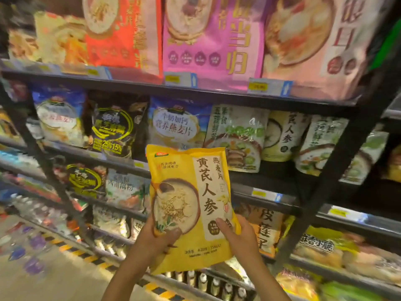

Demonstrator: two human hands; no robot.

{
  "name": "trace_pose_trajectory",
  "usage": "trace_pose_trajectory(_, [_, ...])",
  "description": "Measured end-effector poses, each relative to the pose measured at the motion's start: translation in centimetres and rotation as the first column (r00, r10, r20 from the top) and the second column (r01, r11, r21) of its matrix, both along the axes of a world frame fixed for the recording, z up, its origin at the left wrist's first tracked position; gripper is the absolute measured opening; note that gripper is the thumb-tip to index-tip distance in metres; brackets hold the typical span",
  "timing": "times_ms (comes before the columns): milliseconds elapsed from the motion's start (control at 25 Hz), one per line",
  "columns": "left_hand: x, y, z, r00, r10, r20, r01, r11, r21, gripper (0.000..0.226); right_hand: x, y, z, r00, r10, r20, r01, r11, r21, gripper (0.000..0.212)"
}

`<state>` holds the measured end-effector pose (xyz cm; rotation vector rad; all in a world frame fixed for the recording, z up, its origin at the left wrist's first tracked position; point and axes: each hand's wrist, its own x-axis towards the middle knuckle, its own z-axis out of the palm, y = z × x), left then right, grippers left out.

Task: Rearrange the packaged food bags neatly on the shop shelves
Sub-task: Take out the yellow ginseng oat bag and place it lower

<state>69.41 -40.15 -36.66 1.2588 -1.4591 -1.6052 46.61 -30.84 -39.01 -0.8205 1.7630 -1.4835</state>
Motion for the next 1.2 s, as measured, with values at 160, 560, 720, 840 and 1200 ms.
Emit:
trace_pose_trajectory(160, [-5.5, -4.4, 0.8, 0.964, -0.265, 0.002, 0.265, 0.964, -0.035, 0.071, -2.6, 0.8, 0.7, 0.970, -0.241, -0.021, 0.241, 0.971, 0.005, 0.070])
trace_pose_trajectory(560, [-17.2, -9.2, 2.1, 0.894, -0.428, -0.135, 0.405, 0.898, -0.170, 0.067, -9.4, -0.3, 3.2, 0.804, -0.411, -0.430, 0.433, 0.900, -0.051, 0.086])
trace_pose_trajectory(720, [-21.7, -10.1, 3.8, 0.896, -0.421, -0.142, 0.370, 0.884, -0.286, 0.069, -13.7, -3.5, 3.3, 0.758, -0.321, -0.568, 0.361, 0.931, -0.045, 0.082])
trace_pose_trajectory(840, [-24.3, -10.3, 4.7, 0.891, -0.441, -0.107, 0.375, 0.849, -0.371, 0.067, -15.8, -5.2, 3.7, 0.787, -0.328, -0.522, 0.383, 0.924, -0.004, 0.088])
trace_pose_trajectory(1200, [-31.3, -10.3, 5.2, 0.908, -0.366, 0.203, 0.418, 0.784, -0.460, 0.036, -21.5, -8.9, 4.6, 0.867, -0.396, -0.301, 0.468, 0.855, 0.224, 0.069])
